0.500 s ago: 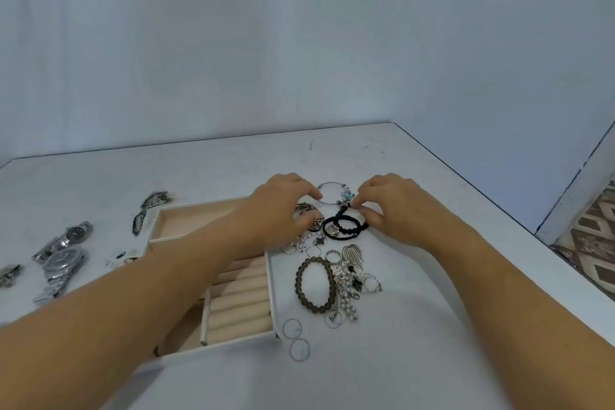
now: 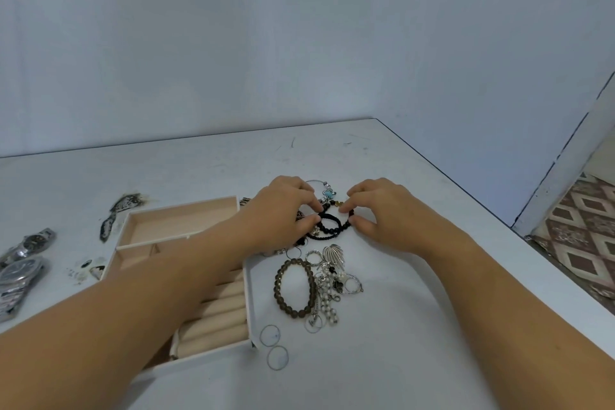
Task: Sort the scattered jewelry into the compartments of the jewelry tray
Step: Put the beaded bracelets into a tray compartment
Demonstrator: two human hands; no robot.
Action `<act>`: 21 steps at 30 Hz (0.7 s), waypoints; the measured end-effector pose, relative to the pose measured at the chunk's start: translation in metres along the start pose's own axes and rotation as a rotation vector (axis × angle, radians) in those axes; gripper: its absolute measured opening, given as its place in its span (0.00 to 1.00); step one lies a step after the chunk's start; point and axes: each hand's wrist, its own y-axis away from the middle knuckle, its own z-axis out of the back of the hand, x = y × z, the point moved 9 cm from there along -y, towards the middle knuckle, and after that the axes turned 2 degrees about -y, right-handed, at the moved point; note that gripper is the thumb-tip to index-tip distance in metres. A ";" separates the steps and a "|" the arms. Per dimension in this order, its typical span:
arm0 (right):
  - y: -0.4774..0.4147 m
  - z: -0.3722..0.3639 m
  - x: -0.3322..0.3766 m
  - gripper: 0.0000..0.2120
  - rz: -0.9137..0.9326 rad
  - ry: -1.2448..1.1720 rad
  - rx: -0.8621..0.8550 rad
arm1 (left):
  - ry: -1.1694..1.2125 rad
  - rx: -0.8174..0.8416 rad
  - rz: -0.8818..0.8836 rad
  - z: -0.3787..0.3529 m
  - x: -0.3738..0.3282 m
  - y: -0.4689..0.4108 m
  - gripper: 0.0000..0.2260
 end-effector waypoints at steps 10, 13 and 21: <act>-0.005 -0.007 0.005 0.07 0.022 0.010 0.033 | -0.002 -0.028 0.035 0.000 0.002 -0.001 0.05; -0.005 -0.012 0.010 0.05 0.055 0.044 0.015 | 0.017 -0.048 0.016 0.002 0.000 0.000 0.05; -0.005 0.019 0.032 0.06 0.111 0.060 -0.297 | 0.062 -0.213 0.013 0.041 0.002 0.021 0.05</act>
